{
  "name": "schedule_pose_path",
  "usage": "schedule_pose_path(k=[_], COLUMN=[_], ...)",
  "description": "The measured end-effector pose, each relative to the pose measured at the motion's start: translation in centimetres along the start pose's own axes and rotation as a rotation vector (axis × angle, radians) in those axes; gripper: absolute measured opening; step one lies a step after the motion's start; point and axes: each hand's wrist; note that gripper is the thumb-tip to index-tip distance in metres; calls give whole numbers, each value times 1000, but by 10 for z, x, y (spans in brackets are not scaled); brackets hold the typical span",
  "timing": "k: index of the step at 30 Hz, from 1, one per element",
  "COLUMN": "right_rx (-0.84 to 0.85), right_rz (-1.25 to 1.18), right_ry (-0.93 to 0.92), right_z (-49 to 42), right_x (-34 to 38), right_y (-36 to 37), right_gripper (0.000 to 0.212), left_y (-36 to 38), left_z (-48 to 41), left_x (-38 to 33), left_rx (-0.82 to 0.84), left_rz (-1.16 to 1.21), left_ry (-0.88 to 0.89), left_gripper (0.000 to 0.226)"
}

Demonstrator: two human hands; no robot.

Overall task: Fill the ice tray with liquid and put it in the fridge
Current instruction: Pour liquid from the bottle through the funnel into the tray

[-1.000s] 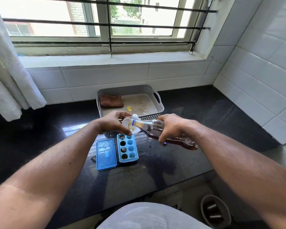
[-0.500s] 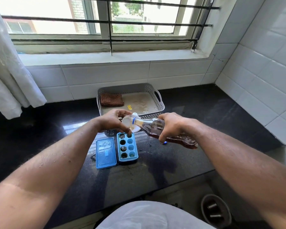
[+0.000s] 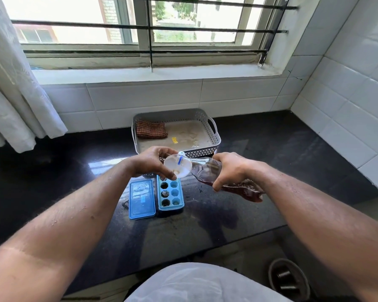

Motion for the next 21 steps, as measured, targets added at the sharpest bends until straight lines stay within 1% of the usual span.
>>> schedule_pose_path(k=[5, 11, 15, 21], right_rx=[13, 8, 17, 14], right_rz=[14, 35, 46, 50], right_ry=[-8, -16, -9, -8], right_z=[3, 7, 8, 9], right_x=[-2, -3, -2, -1], right_y=[0, -2, -2, -3], right_gripper=[65, 73, 73, 71], left_y=[5, 8, 11, 9], left_z=[3, 4, 5, 7], left_x=[-1, -4, -2, -1], left_rx=[-10, -16, -27, -32], left_rz=[6, -6, -3, -8], left_ry=[-6, -5, 9, 20], left_gripper=[83, 81, 76, 80])
Point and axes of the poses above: each hand's wrist, its own z-axis away from the middle knuckle, its own y-axis out of the palm, x = y × z, and after that the axes turned 7 degrees about x, right-handed
